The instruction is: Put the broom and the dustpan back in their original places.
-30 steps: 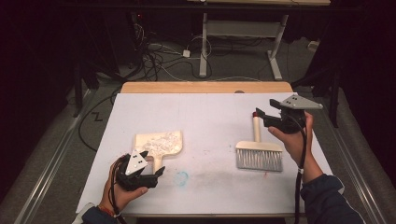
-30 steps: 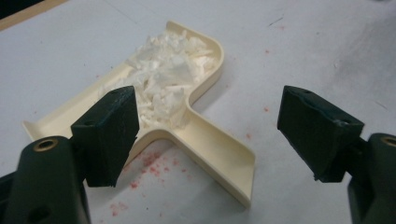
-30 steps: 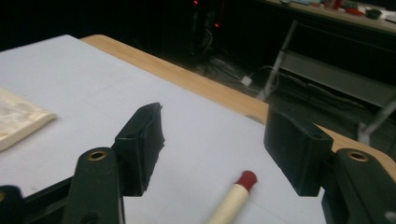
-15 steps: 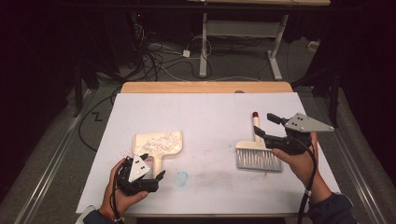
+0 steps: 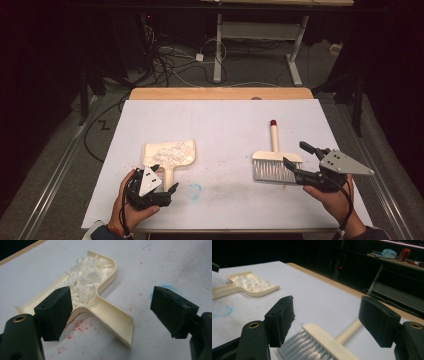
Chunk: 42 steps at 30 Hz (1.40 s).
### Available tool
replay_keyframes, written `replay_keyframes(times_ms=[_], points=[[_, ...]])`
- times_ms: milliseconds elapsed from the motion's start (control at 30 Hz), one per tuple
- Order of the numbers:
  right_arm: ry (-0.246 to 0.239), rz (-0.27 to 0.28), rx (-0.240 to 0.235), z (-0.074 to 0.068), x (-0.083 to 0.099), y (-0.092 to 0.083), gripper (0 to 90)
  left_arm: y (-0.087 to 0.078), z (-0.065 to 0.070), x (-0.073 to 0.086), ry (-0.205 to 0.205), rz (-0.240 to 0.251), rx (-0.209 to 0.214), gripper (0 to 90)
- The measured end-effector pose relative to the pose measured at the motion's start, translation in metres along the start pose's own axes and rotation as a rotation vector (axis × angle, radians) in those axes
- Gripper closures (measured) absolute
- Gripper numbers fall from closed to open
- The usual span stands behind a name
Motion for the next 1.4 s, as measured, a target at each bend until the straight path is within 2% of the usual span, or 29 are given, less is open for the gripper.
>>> replay_keyframes(times_ms=[133, 200, 300, 367, 433, 533, 667, 767, 1067, 1233, 1400], points=[[-0.023, -0.022, 0.039, -0.002, 0.022, -0.006, 29.6, -0.001, 0.000, -0.001, -0.002, 0.009, -0.002, 17.3], [-0.018, -0.037, 0.043, -0.003, 0.033, -0.008, 29.4, -0.001, -0.001, -0.002, 0.013, 0.017, -0.013, 17.3], [-0.016, -0.069, 0.054, 0.000, 0.043, -0.009, 29.1, -0.002, 0.000, 0.000, 0.003, 0.011, -0.013, 17.4], [-0.006, -0.065, 0.074, 0.002, 0.043, -0.010, 29.1, -0.002, 0.001, 0.000, 0.004, 0.012, -0.011, 17.3], [-0.002, -0.060, 0.085, 0.003, 0.041, -0.010, 29.1, -0.002, 0.000, -0.002, 0.023, 0.021, -0.021, 17.3], [-0.014, -0.056, 0.091, 0.004, 0.039, -0.010, 29.1, -0.001, 0.001, -0.001, 0.031, 0.017, -0.021, 17.3], [-0.007, -0.040, 0.091, 0.004, 0.036, -0.013, 29.1, -0.001, 0.001, -0.001, 0.026, 0.016, -0.019, 17.3], [-0.011, -0.049, 0.083, 0.003, 0.038, -0.012, 29.1, -0.001, 0.001, -0.001, 0.032, 0.015, -0.021, 17.3], [-0.028, -0.063, 0.078, 0.002, 0.039, -0.009, 29.1, 0.002, 0.001, -0.001, 0.026, 0.009, -0.011, 17.3], [-0.021, -0.066, 0.081, 0.003, 0.041, -0.009, 28.9, 0.000, -0.002, -0.003, -0.003, 0.021, -0.017, 17.3], [-0.023, -0.073, 0.085, 0.004, 0.042, -0.008, 28.4, 0.000, -0.003, -0.004, -0.007, 0.028, -0.024, 17.4]])
Point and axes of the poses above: each handheld gripper's, and its own axes: y roughly forward along the jaws, x roughly out of its underside, z roughly to its right, the point moved 7 cm from there along y, roughly forward along the jaws, and after that the axes turned 3 degrees about -z, right-handed, at the moved point
